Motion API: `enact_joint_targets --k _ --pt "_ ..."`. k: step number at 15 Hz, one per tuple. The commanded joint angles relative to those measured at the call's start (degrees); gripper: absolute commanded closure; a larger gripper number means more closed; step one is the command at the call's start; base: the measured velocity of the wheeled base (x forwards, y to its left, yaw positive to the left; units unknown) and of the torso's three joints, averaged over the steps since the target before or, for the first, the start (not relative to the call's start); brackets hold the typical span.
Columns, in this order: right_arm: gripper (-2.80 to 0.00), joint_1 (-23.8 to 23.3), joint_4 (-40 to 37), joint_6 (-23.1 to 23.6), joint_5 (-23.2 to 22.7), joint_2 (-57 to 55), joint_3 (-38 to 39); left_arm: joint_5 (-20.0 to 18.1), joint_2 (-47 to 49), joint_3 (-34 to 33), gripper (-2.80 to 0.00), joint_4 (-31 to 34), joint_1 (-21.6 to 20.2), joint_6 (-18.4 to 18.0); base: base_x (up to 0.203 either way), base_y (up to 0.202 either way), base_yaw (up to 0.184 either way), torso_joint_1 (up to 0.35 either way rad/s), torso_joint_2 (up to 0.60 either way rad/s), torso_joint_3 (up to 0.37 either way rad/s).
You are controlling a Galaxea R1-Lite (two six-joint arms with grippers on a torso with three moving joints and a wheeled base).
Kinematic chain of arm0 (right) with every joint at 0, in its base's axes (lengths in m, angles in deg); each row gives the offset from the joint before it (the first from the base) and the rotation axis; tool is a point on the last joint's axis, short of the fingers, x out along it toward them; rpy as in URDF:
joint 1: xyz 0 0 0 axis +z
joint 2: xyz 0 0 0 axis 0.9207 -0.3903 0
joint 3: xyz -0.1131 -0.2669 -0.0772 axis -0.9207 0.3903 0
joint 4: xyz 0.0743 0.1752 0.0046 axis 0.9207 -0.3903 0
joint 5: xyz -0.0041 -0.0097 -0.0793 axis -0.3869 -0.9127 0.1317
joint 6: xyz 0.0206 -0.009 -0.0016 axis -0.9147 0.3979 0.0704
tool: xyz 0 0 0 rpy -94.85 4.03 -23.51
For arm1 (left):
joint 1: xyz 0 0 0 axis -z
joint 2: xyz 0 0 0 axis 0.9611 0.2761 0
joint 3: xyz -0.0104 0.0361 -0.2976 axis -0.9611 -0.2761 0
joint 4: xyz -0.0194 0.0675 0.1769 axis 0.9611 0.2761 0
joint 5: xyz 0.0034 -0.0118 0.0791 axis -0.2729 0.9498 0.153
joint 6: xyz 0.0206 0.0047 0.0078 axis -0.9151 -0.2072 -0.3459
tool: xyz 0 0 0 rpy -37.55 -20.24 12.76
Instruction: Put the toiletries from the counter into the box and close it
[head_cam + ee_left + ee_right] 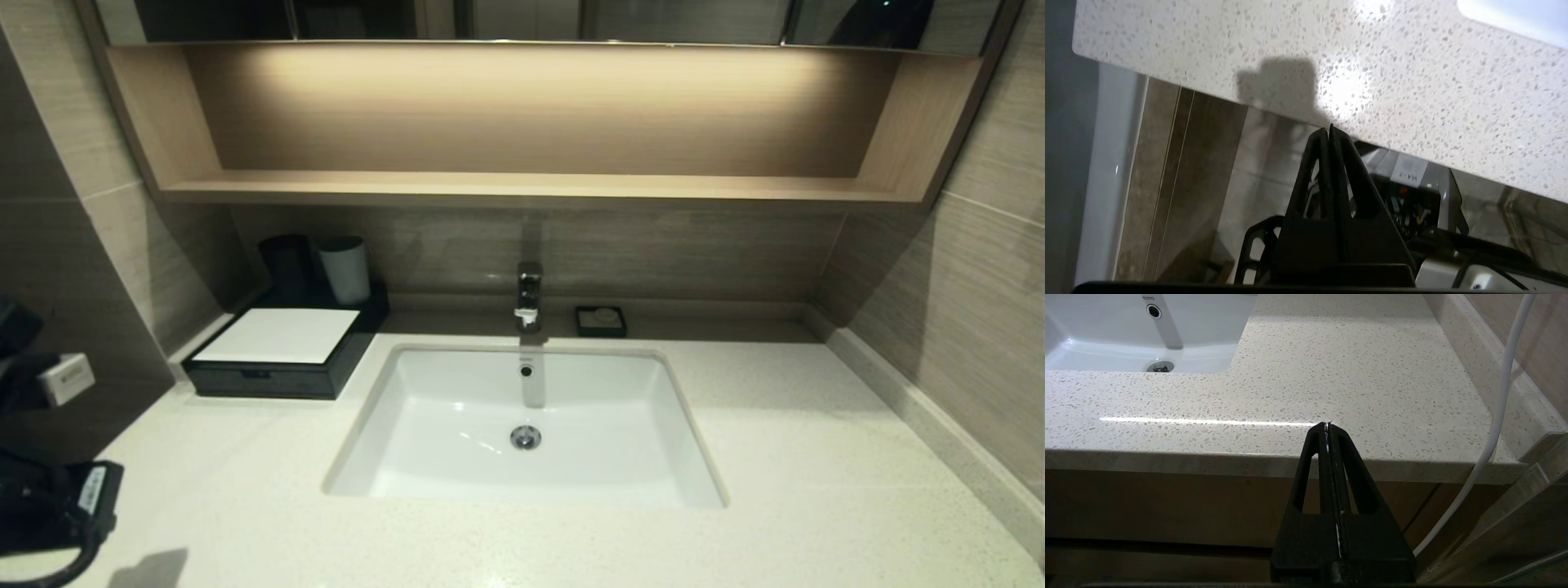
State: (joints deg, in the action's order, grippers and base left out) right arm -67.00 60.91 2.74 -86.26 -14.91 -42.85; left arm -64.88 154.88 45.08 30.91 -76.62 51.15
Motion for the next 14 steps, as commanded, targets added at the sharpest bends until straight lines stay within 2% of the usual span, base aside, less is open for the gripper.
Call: enact_joint_targets --k 1,6,12,14 --pt "0.0 -0.02 -0.08 0.0 -0.02 0.0 0.0 0.11 -7.87 -5.37 0.0 -6.65 2.12 0.45 0.0 0.0 0.0 0.0 0.0 0.0" --pt "0.0 -0.02 -0.08 0.0 -0.02 0.0 0.0 0.52 -17.45 -8.46 0.0 -13.89 2.2 0.65 0.0 0.0 0.0 0.0 0.0 0.0" --pt "0.0 0.06 -0.08 0.0 -0.01 0.0 0.0 1.92 -31.75 -11.71 0.0 -9.91 2.16 -0.2 0.0 0.0 0.0 0.0 0.0 0.0" --pt "0.0 -0.02 -0.08 0.0 -0.02 0.0 0.0 1.34 -35.94 -15.42 0.0 -10.12 2.16 -1.9 0.0 0.0 0.0 0.0 0.0 0.0"
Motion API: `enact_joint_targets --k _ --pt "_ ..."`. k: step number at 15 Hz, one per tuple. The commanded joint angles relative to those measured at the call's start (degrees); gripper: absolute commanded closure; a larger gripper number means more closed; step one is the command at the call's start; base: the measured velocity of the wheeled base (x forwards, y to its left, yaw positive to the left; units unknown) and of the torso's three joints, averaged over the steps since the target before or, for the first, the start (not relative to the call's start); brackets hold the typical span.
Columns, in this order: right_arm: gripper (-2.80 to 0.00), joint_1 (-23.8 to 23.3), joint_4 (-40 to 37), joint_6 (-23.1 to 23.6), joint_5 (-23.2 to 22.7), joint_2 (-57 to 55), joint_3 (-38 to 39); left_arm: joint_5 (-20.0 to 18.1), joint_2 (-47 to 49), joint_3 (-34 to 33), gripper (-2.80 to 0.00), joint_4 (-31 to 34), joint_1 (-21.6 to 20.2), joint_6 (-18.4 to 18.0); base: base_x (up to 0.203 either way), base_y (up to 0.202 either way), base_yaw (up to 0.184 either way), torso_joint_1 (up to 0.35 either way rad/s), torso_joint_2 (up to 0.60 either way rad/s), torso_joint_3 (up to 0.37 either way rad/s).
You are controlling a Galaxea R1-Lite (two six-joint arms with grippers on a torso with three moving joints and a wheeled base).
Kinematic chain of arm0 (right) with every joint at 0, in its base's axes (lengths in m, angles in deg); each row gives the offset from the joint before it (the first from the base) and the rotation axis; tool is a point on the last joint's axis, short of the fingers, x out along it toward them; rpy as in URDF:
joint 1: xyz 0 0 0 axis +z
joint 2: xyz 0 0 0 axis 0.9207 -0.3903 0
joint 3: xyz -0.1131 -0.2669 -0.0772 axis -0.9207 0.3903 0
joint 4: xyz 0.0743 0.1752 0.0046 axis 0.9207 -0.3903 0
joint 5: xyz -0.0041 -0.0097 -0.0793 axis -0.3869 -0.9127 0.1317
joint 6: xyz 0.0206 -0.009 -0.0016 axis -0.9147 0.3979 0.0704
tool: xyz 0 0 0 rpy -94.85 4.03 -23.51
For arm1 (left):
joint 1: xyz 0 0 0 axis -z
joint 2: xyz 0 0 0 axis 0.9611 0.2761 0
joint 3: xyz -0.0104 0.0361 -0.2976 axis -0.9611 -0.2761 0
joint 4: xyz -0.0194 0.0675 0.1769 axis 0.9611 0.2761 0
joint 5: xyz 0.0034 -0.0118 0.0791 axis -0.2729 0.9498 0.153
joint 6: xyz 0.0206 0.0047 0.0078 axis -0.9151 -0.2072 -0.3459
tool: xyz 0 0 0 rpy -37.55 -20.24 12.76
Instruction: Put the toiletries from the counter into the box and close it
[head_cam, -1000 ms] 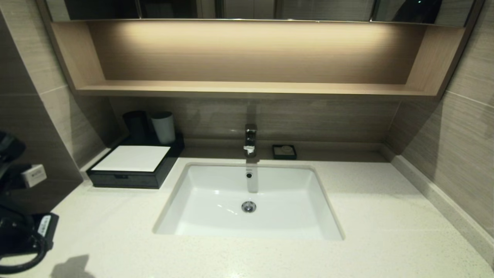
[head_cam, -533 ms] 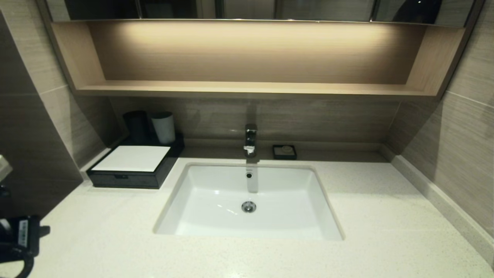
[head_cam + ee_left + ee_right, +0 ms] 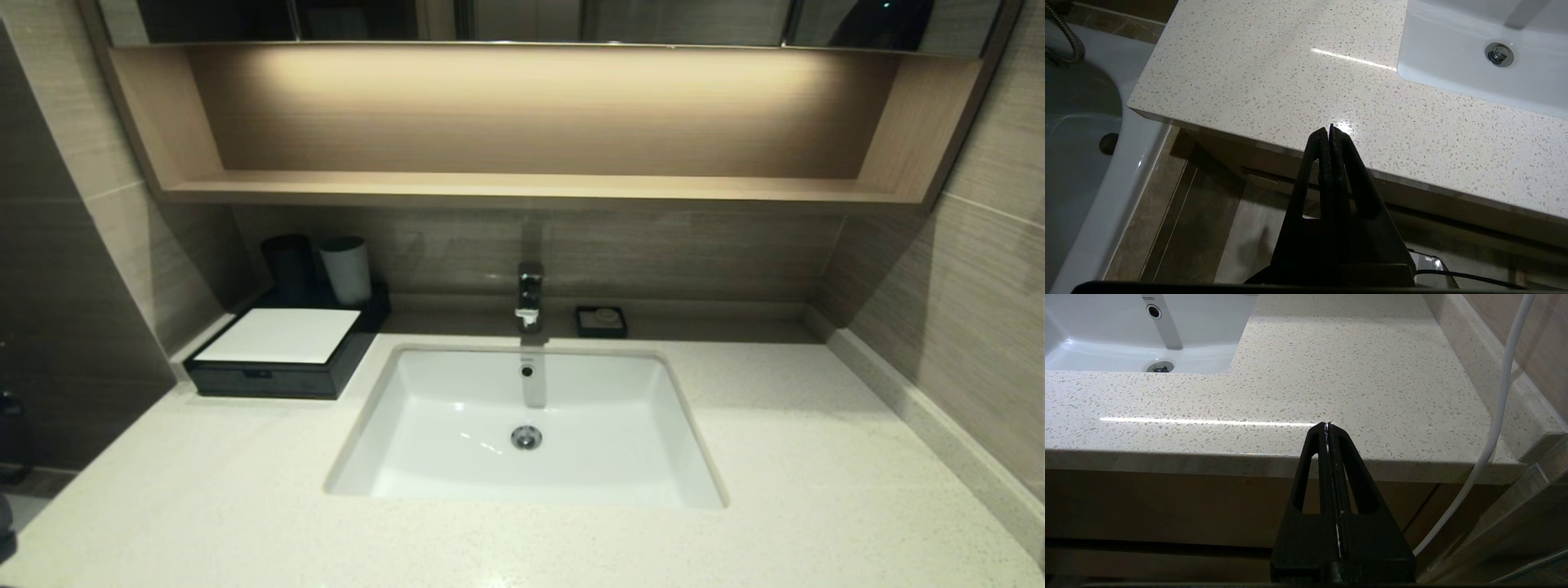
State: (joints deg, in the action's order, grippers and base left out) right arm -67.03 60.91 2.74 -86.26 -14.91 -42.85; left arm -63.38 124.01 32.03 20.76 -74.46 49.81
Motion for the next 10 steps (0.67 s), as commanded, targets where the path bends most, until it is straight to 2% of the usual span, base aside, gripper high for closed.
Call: enact_joint_targets --k 1,7,10 --pt "0.0 0.0 -0.08 0.0 -0.02 0.0 0.0 -0.44 -7.17 -4.31 0.0 -0.04 -0.02 -1.38 0.0 0.0 0.0 0.0 0.0 0.0" --pt "0.0 0.0 -0.08 0.0 -0.02 0.0 0.0 -0.46 -19.02 -14.43 0.0 0.3 -0.08 -3.76 0.0 0.0 0.0 0.0 0.0 0.0" --pt "0.0 0.0 -0.08 0.0 -0.02 0.0 0.0 -0.19 -27.87 -17.84 0.0 0.64 -0.18 -6.91 0.0 0.0 0.0 0.0 0.0 0.0"
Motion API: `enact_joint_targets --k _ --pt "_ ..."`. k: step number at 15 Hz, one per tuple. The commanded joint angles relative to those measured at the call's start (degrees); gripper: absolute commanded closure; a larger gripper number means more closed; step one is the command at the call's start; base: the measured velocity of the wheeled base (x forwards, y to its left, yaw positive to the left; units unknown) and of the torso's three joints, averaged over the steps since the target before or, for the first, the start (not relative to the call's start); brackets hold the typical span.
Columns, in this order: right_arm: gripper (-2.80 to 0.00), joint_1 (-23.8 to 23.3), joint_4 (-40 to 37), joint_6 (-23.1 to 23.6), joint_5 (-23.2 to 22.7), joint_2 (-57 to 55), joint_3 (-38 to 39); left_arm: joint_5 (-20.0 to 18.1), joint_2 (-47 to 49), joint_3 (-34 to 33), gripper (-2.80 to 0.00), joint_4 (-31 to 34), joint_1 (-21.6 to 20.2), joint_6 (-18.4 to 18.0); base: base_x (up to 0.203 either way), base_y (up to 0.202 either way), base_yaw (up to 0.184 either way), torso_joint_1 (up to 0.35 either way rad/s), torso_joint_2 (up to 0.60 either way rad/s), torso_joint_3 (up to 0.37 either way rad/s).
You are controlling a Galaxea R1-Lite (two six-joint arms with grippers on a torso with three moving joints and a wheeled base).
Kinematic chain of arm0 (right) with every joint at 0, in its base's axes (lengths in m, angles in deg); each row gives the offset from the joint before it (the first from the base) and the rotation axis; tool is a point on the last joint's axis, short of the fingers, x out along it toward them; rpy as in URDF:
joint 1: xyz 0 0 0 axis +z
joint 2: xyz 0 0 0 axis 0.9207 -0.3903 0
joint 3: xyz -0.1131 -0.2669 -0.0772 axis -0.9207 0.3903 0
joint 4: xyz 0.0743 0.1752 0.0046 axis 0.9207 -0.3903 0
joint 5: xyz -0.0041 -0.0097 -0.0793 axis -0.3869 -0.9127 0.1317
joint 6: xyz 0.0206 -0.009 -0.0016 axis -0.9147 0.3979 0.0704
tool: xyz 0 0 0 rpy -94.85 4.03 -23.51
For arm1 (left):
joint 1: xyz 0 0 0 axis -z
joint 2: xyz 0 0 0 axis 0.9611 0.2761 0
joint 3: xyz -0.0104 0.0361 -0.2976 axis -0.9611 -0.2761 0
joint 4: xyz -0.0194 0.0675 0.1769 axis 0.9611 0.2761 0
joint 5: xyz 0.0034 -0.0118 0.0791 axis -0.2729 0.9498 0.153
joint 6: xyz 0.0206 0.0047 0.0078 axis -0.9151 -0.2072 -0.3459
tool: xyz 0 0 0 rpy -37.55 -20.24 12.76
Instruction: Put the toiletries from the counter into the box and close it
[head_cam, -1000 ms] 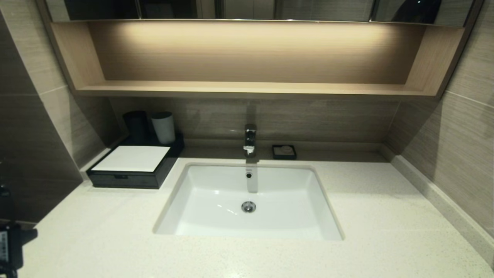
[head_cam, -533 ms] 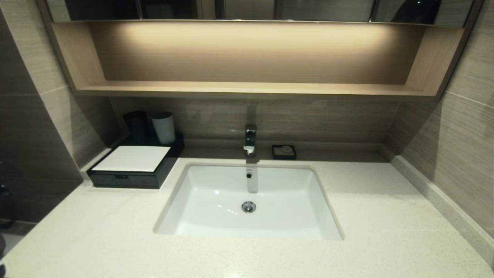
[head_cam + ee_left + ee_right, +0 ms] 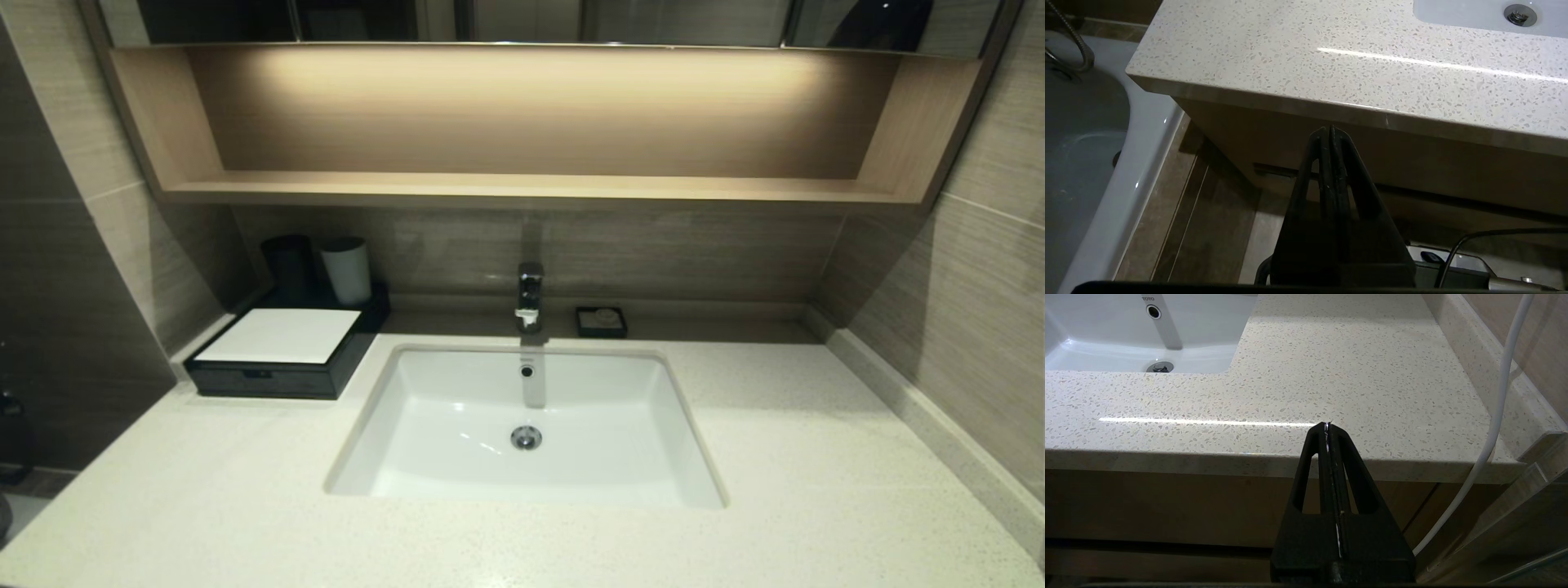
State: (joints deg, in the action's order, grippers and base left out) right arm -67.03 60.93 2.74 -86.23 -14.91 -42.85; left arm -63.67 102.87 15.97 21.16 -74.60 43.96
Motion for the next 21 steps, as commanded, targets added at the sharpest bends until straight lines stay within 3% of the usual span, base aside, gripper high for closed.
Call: enact_joint_targets --k 1,4,8,9,11,15,21 --pt "0.0 0.04 -0.1 0.0 -0.05 0.0 0.0 0.15 -9.79 -3.55 0.0 0.12 -0.01 -2.82 0.0 0.0 0.0 0.0 0.0 0.0" --pt "0.0 0.08 -0.1 0.0 -0.05 0.0 0.0 -0.19 -15.01 -8.51 0.0 -3.98 0.1 -5.17 0.0 0.0 0.0 0.0 0.0 0.0" --pt "0.0 0.0 -0.1 0.07 -0.05 0.0 0.0 -3.84 -18.99 -20.21 0.0 -29.26 0.11 -4.94 0.0 0.0 0.0 0.0 0.0 0.0" --pt "0.0 0.02 -0.1 0.0 -0.03 0.0 -0.07 -5.11 -19.63 -21.55 0.0 -31.15 0.14 -4.82 0.0 0.0 0.0 0.0 0.0 0.0" --pt "0.0 0.0 -0.1 0.09 -0.05 0.0 0.0 -6.33 -19.9 -21.34 0.0 -26.62 0.18 -3.46 0.0 0.0 0.0 0.0 0.0 0.0" --pt "0.0 0.04 -0.1 0.0 -0.05 0.0 0.0 -5.93 -19.97 -21.47 0.0 -28.18 0.19 0.07 0.0 0.0 0.0 0.0 0.0 0.0" --pt "0.0 0.0 0.07 0.35 0.12 0.0 0.17 -5.84 -19.97 -21.47 0.0 -28.18 0.19 0.07 0.0 0.0 0.0 0.0 0.0 0.0"
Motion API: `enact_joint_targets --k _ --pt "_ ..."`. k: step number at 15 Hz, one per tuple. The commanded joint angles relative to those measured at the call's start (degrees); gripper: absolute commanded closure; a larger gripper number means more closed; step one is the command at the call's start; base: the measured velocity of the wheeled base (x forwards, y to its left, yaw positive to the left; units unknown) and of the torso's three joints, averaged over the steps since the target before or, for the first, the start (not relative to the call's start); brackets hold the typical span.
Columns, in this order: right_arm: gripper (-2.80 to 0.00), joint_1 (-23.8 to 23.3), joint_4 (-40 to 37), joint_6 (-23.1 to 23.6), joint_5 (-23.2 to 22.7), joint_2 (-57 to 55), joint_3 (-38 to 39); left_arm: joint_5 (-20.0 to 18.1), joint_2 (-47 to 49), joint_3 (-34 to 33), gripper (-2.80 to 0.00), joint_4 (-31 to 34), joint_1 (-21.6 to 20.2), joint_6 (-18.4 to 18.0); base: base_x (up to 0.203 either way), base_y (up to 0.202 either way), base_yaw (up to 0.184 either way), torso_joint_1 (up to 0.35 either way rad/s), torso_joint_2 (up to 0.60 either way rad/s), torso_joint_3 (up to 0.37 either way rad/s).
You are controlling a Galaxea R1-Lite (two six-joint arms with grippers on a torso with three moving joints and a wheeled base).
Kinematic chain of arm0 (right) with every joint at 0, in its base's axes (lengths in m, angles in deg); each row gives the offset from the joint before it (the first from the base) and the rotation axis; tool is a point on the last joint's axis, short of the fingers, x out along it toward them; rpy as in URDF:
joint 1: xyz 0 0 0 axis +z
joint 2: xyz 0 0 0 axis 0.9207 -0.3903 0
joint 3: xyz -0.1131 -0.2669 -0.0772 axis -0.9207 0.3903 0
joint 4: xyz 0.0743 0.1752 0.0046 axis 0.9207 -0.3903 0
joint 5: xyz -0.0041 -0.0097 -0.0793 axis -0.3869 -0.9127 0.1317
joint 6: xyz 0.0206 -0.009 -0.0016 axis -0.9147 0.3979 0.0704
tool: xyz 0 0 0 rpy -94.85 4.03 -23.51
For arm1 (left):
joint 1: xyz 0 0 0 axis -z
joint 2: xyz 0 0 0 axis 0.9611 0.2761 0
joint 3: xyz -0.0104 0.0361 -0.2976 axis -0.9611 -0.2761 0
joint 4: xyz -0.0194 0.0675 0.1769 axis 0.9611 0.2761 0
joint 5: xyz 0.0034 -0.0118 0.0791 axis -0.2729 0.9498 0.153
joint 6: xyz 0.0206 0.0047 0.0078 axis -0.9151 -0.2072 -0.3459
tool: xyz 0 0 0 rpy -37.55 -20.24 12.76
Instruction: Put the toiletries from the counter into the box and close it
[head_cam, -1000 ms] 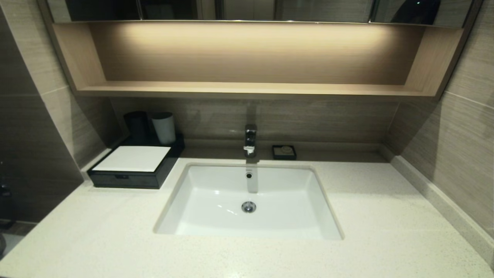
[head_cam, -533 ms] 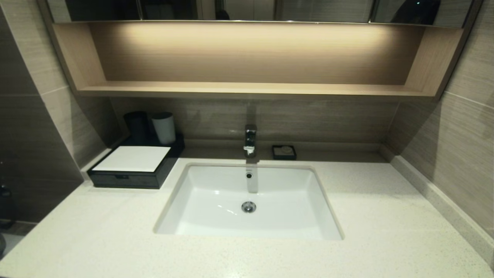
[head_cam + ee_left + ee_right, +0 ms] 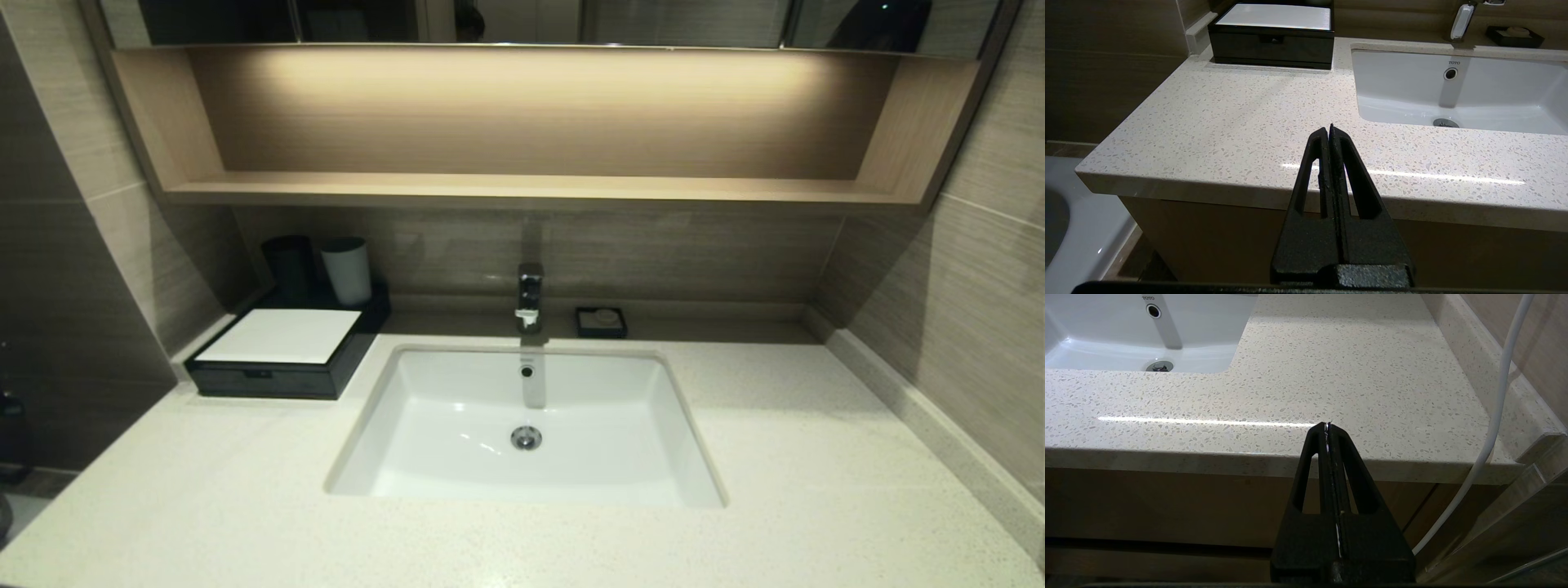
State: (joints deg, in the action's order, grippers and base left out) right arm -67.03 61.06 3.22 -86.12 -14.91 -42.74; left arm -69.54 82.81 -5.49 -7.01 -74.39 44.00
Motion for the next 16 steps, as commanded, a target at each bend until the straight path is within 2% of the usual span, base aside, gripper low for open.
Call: enact_joint_targets --k 1,16 --pt "0.0 0.0 -0.11 -0.13 -0.31 0.0 -0.01 0.02 0.09 0.0 0.0 -0.01 -0.02 0.03 0.0 0.0 0.0 0.0 0.0 0.0" --pt "0.0 0.0 -0.22 -0.39 0.1 0.0 -0.11 0.02 0.09 0.0 0.0 -0.01 -0.02 0.03 0.0 0.0 0.0 0.0 0.0 0.0"
